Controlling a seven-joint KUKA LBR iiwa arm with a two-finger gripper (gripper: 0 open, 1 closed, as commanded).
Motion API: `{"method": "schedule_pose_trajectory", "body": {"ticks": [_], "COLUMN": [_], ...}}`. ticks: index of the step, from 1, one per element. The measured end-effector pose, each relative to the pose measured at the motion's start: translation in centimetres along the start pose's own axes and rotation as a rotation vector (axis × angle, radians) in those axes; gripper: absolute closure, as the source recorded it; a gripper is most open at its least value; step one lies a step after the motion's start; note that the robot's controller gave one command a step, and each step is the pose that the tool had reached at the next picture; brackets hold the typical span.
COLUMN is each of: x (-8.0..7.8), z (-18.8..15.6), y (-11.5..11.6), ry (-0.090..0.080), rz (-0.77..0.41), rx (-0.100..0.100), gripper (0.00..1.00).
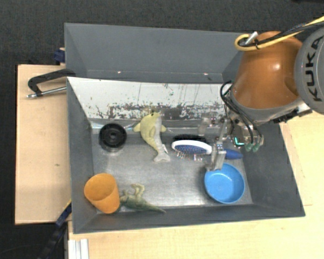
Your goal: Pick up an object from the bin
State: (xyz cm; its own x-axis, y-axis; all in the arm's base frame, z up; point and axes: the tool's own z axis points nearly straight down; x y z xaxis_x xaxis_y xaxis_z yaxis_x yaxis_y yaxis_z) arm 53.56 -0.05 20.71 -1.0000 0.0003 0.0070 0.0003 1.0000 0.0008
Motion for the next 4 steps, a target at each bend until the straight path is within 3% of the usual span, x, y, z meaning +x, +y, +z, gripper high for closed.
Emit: {"method": "schedule_pose_trajectory", "body": {"ticks": [1,2,3,4], "x": [-4.6,-5.9,-5.9,-3.5], "z": [10.5,13.8,13.6,-2.8], "y": [0.9,-1.1,-0.9,0.3], "ry": [-0.003,-0.005,-0.007,-0.020], "rz": [0.180,0.211,0.210,0.168], "rx": [-0.001,-0.001,-0.002,-0.002], "gripper": [0.00,0.00,1.00,1.00]}}
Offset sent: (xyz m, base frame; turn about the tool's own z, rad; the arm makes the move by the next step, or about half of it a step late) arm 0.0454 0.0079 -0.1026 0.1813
